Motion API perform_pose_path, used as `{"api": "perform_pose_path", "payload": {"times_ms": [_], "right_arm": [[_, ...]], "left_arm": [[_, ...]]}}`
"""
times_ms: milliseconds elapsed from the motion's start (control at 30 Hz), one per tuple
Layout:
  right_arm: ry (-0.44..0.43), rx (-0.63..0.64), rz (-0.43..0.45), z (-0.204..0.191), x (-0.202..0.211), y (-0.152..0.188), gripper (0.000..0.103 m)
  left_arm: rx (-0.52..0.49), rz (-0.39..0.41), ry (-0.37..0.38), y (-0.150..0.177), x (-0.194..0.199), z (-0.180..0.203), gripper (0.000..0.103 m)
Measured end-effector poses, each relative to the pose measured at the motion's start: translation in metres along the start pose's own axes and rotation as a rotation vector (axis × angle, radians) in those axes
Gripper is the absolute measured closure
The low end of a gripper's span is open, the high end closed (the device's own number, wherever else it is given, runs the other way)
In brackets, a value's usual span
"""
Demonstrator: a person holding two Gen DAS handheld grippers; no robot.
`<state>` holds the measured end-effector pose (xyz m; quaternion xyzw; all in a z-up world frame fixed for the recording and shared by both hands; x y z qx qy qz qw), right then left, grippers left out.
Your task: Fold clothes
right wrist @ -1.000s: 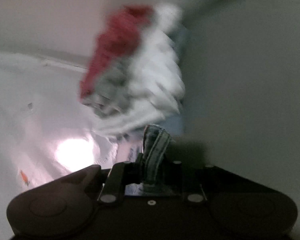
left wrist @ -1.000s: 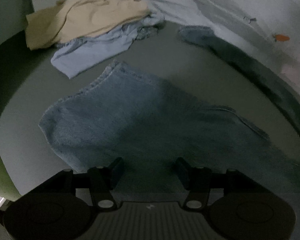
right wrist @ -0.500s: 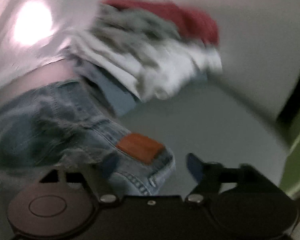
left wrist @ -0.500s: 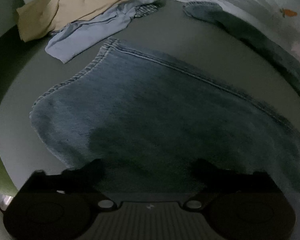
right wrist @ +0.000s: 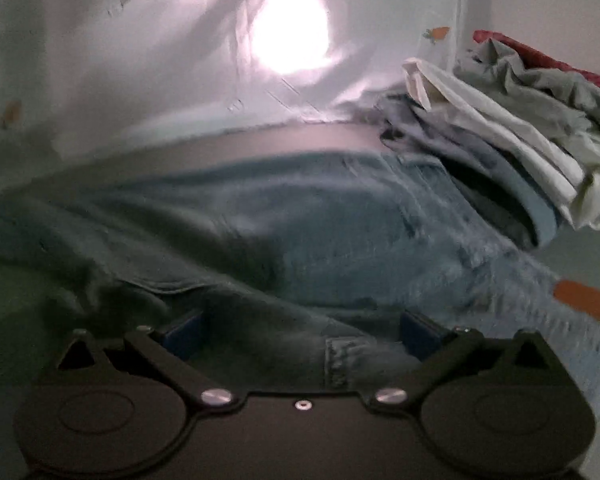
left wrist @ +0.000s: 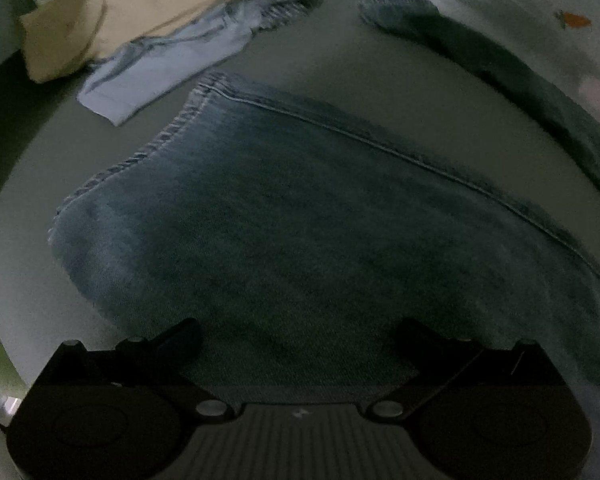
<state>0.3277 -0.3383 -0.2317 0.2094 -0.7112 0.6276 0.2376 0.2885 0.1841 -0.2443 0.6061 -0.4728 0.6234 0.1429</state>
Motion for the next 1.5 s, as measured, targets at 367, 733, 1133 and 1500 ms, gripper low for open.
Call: {"api": "perform_pose_path", "payload": {"times_ms": [367,733,1133,1500], "right_arm": [[0.043,0.014,0.000,-0.002,-0.007,0.010,0.000],[0.052,0.008,0.000,-0.006,-0.007,0.010,0.000],[0.056,-0.071,-0.001,0.001,-0.017,0.004,0.000],[0.055,-0.072,0.000,0.002,-0.017,0.004,0.000]], "left_arm": [[-0.043,0.123,0.139,-0.124,-0.008,-0.016,0.000],[-0.256,0.390,0.269,-0.353,-0.059,0.094,0.017],[-0.278,0.305,0.393,-0.441,-0.132,0.185,0.090],[-0.142,0.537,0.473,-0.351,-0.002,0.027,0.090]]}}
Point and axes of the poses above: each gripper's, at about its wrist camera, not at the fingertips, and x roughly against the way its jaws point, z to its right, y to its underside, the point moved 3 cm from there along -x, roughly the way its jaws point, and after that the axes turned 11 degrees about -y, right-handed, at the moved point
